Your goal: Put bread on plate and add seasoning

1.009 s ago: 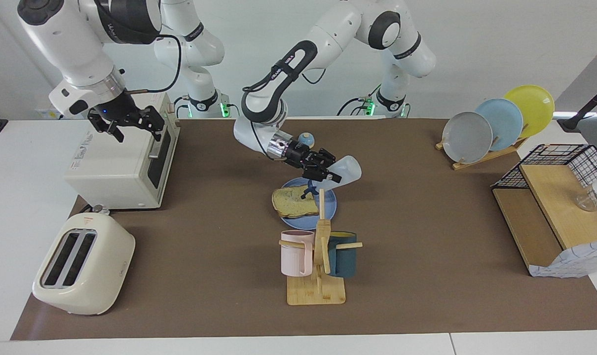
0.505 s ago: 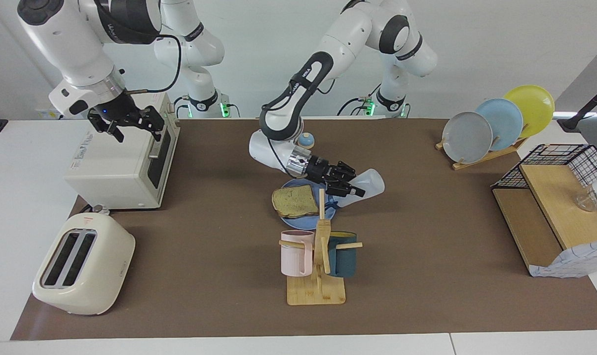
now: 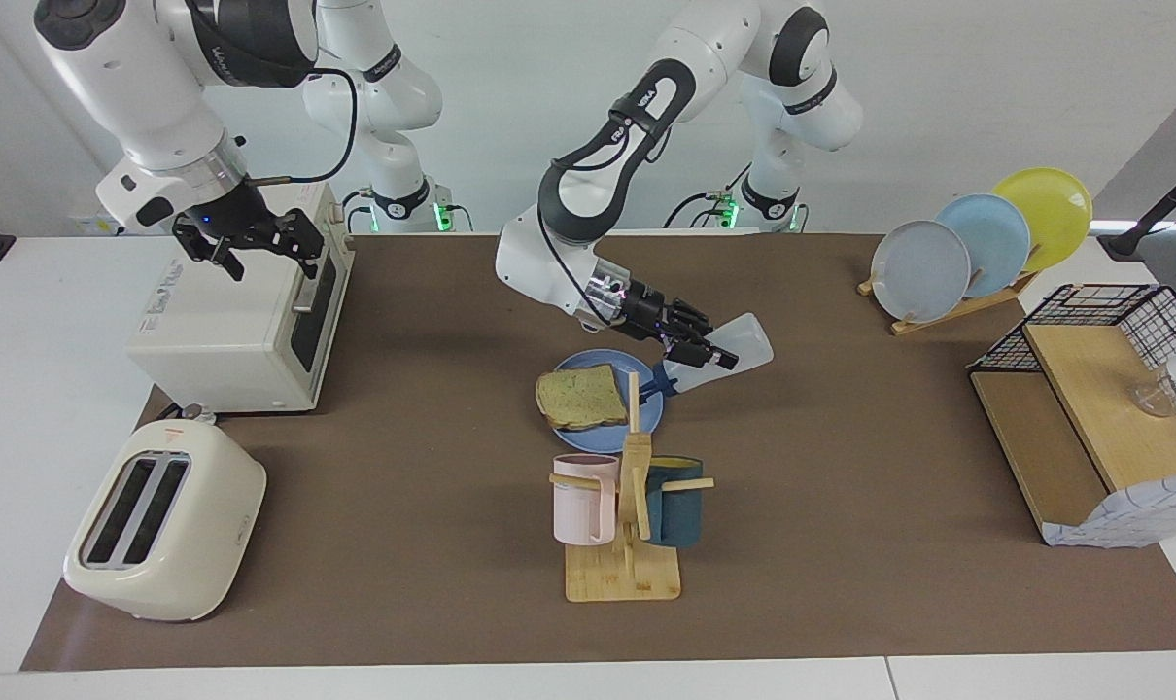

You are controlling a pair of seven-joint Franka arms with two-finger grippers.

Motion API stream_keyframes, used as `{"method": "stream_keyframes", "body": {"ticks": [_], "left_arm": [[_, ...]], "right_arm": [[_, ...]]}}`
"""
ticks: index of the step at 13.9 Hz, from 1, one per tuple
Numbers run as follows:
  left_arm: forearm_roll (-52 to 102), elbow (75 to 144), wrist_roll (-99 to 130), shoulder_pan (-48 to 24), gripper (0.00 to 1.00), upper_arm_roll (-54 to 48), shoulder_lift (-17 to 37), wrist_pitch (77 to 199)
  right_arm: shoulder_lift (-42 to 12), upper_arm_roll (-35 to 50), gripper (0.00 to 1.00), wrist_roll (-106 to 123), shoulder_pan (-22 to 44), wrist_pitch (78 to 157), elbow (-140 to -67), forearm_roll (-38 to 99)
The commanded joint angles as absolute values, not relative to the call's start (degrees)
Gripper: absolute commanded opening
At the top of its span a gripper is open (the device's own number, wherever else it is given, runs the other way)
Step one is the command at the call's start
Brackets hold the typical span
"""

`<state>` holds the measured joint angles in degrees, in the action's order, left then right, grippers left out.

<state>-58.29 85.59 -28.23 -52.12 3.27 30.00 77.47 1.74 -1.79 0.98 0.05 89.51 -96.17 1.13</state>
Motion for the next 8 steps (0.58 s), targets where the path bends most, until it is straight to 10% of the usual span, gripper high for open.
{"method": "stream_keyframes", "body": {"ticks": [1, 8], "left_arm": [[-53.37, 87.01, -24.53, -49.49, 0.00, 3.16, 26.29, 80.67], [-35.99, 91.32, -22.77, -36.32, 0.00, 3.16, 10.65, 93.23]], "right_arm": [[2.37, -0.97, 1.00, 2.02, -1.14, 90.26, -97.21, 1.05], [2.37, -0.97, 1.00, 2.02, -1.14, 90.26, -97.21, 1.05]]}}
